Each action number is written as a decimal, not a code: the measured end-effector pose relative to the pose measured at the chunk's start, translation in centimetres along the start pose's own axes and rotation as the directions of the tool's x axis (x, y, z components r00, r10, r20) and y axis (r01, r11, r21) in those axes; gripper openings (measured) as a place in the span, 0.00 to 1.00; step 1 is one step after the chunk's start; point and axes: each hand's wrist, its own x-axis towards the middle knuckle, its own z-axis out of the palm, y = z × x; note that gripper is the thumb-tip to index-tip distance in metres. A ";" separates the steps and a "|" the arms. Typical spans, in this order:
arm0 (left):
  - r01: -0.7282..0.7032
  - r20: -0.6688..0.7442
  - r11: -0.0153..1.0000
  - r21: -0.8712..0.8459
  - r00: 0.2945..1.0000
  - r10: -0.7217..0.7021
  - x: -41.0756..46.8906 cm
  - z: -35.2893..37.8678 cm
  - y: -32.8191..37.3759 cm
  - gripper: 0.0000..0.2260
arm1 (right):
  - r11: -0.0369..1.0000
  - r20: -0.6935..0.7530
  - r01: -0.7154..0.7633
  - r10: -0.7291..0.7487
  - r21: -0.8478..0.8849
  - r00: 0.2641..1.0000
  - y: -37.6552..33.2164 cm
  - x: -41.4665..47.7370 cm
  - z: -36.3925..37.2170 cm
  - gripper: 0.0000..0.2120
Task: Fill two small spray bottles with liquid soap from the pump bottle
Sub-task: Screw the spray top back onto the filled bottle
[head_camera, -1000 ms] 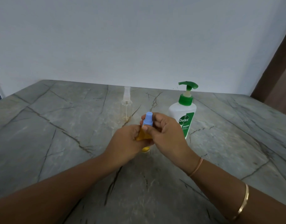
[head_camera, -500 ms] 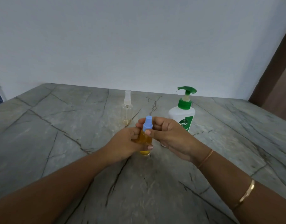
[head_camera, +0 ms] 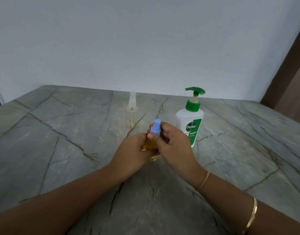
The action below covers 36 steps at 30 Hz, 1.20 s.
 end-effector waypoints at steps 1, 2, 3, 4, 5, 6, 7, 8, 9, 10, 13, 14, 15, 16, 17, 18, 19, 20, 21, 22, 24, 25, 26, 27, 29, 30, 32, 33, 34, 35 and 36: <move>-0.001 -0.001 1.000 -0.003 1.000 0.001 0.0 0.0 -0.1 0.14 | 1.000 0.013 -0.011 0.011 -0.009 1.000 0.0 0.1 0.0 0.14; -0.004 0.000 1.000 -0.005 1.000 0.004 0.0 -0.1 -0.1 0.15 | 1.000 0.035 -0.026 0.026 -0.011 0.999 -0.1 0.2 0.0 0.16; -0.011 0.003 1.000 -0.006 1.000 0.011 0.0 -0.1 -0.2 0.16 | 0.999 0.056 -0.041 0.041 -0.012 0.998 -0.2 0.3 0.0 0.17; -0.019 0.008 1.000 -0.006 1.000 0.019 0.0 -0.1 -0.3 0.16 | 0.998 0.073 -0.057 0.058 -0.010 0.996 -0.2 0.3 0.0 0.18; -0.025 0.018 1.000 -0.005 1.000 0.025 0.0 -0.2 -0.4 0.17 | 0.997 0.083 -0.073 0.073 -0.004 0.994 -0.2 0.3 -0.1 0.19; -0.026 0.030 1.000 -0.001 0.999 0.026 0.1 -0.2 -0.5 0.18 | 0.996 0.095 -0.092 0.091 0.006 0.991 -0.2 0.2 -0.1 0.20; -0.020 0.043 1.000 0.006 0.999 0.020 0.2 -0.4 -0.7 0.19 | 0.993 0.111 -0.113 0.111 0.019 0.988 -0.2 0.1 -0.2 0.21; -0.007 0.056 1.000 0.017 0.998 0.006 0.3 -0.6 -1.0 0.22 | 0.991 0.129 -0.130 0.126 0.023 0.984 -0.2 -0.1 -0.3 0.21; 0.010 0.067 1.000 0.022 0.998 -0.011 0.5 -0.8 -1.3 0.26 | 0.990 0.143 -0.138 0.133 0.020 0.981 -0.2 -0.2 -0.4 0.20; 0.026 0.076 1.000 0.017 0.997 -0.027 0.7 -1.1 -1.5 0.29 | 0.990 0.150 -0.141 0.138 0.012 0.979 -0.2 -0.3 -0.5 0.18; 0.088 0.094 0.996 0.020 0.992 -0.089 1.3 -1.9 -1.9 0.37 | 0.992 0.110 -0.122 0.125 -0.034 0.986 0.0 0.0 -0.6 0.12; 0.104 0.100 0.994 0.025 0.989 -0.106 1.5 -2.2 -1.9 0.39 | 0.992 0.089 -0.111 0.117 -0.064 0.989 0.0 0.2 -0.5 0.11; 0.116 0.103 0.993 0.027 0.988 -0.118 1.6 -2.6 -2.0 0.39 | 0.991 0.069 -0.101 0.108 -0.088 0.992 0.0 0.4 -0.3 0.11; 0.122 0.095 0.992 0.031 0.988 -0.124 1.8 -2.9 -2.1 0.38 | 0.990 0.053 -0.093 0.099 -0.103 0.994 -0.1 0.6 -0.1 0.10; 0.124 0.072 0.992 0.038 0.989 -0.126 1.9 -3.2 -2.3 0.37 | 0.990 0.039 -0.087 0.092 -0.110 0.995 -0.2 1.0 0.1 0.10; 0.123 0.031 0.991 0.056 0.992 -0.125 2.0 -3.6 -2.5 0.35 | 0.990 0.026 -0.083 0.087 -0.115 0.996 -0.3 1.4 0.4 0.09; 0.122 -0.028 0.989 0.080 0.992 -0.120 2.1 -3.9 -2.8 0.32 | 0.989 0.015 -0.080 0.083 -0.121 0.996 -0.4 1.9 0.6 0.08; 0.122 -0.097 0.987 0.102 0.989 -0.112 2.2 -4.1 -3.1 0.30 | 0.988 0.006 -0.081 0.082 -0.132 0.997 -0.5 2.5 0.9 0.07; 0.121 -0.164 0.986 0.115 0.981 -0.101 2.3 -4.3 -3.3 0.27 | 0.986 -0.004 -0.082 0.082 -0.146 0.997 -0.6 3.1 1.3 0.06; 0.118 -0.221 0.985 0.124 0.971 -0.088 2.3 -4.4 -3.5 0.25 | 0.984 -0.018 -0.087 0.085 -0.158 0.996 -0.7 3.8 1.6 0.06; 0.104 -0.301 0.985 0.138 0.952 -0.058 2.3 -4.5 -3.8 0.21 | 0.979 -0.049 -0.114 0.107 -0.167 0.993 -0.6 5.1 2.3 0.06; 0.096 -0.325 0.985 0.140 0.945 -0.046 2.3 -4.5 -3.8 0.20 | 0.978 -0.063 -0.133 0.124 -0.163 0.990 -0.5 5.7 2.6 0.07; 0.086 -0.342 0.986 0.140 0.939 -0.034 2.3 -4.5 -3.9 0.19 | 0.976 -0.076 -0.153 0.143 -0.155 0.987 -0.3 6.4 3.0 0.07; 0.079 -0.355 0.987 0.141 0.934 -0.024 2.2 -4.5 -3.9 0.18 | 0.973 -0.087 -0.174 0.162 -0.152 0.983 -0.1 6.9 3.3 0.07; 0.073 -0.373 0.986 0.153 0.928 -0.011 2.1 -4.4 -4.0 0.16 | 0.966 -0.097 -0.213 0.200 -0.147 0.975 0.4 7.7 3.9 0.09; 0.072 -0.378 0.985 0.158 0.926 -0.007 2.1 -4.3 -4.0 0.15 | 0.962 -0.094 -0.234 0.222 -0.142 0.970 0.7 8.1 4.2 0.10; 0.068 -0.380 0.984 0.163 0.925 -0.001 2.1 -4.1 -4.0 0.15 | 0.954 -0.082 -0.270 0.261 -0.129 0.962 1.0 8.5 4.6 0.12; 0.065 -0.379 0.983 0.169 0.925 0.004 2.1 -4.1 -4.1 0.15 | 0.952 -0.078 -0.281 0.273 -0.122 0.959 1.2 8.8 4.7 0.12; 0.062 -0.380 0.983 0.175 0.925 0.009 2.1 -4.1 -4.1 0.15 | 0.950 -0.076 -0.289 0.281 -0.118 0.957 1.3 9.0 4.9 0.13; 0.060 -0.381 0.982 0.179 0.925 0.013 2.2 -4.1 -4.2 0.14 | 0.949 -0.077 -0.293 0.286 -0.117 0.955 1.5 9.2 5.1 0.12; 0.056 -0.381 0.982 0.182 0.924 0.018 2.2 -4.0 -4.2 0.14 | 0.948 -0.077 -0.297 0.289 -0.118 0.954 1.7 9.3 5.2 0.12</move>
